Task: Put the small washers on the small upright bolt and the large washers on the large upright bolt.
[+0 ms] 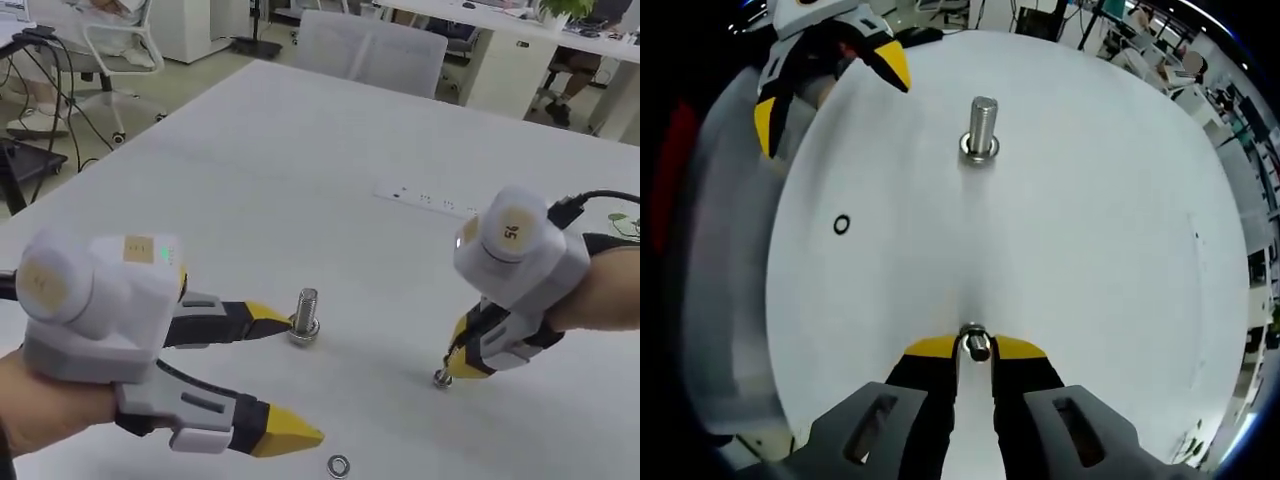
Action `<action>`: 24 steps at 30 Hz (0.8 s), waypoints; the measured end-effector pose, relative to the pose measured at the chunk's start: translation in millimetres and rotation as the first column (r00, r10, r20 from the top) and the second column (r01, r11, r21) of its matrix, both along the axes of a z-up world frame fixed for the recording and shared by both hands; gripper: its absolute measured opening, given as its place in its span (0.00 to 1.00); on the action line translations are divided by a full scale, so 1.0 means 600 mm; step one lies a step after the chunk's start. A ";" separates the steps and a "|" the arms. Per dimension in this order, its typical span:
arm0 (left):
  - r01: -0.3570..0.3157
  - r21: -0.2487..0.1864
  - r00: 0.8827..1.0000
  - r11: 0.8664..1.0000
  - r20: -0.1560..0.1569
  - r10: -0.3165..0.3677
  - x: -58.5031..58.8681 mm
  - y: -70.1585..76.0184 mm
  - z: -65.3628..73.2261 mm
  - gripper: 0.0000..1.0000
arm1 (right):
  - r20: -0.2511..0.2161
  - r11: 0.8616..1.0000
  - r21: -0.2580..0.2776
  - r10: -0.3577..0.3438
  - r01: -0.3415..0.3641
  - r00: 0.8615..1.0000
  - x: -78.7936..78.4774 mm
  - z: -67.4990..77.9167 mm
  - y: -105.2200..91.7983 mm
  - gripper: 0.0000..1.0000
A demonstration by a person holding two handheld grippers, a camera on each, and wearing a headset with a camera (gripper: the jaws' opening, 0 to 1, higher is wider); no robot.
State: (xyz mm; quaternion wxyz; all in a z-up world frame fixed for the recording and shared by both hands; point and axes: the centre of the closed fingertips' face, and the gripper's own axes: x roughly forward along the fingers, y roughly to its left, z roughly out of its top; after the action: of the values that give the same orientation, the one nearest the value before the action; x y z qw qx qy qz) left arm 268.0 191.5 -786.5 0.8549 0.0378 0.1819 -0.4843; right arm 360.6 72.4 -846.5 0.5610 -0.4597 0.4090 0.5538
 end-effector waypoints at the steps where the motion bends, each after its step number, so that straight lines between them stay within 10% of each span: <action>1: 0.000 0.001 1.000 1.000 0.000 0.000 0.000 0.000 0.000 0.65 | 0.000 1.000 0.003 0.001 -0.001 1.000 0.001 -0.002 0.000 0.13; 24: -0.001 0.000 1.000 1.000 -0.005 0.001 0.000 0.000 -0.001 0.64 | -0.010 1.000 0.011 -0.011 0.012 1.000 0.005 -0.030 -0.004 0.13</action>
State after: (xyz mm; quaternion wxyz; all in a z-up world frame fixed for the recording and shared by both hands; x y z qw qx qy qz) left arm 268.2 191.6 -787.3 0.8548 0.0365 0.1838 -0.4839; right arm 363.3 69.7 -864.5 0.5645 -0.4515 0.4115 0.5551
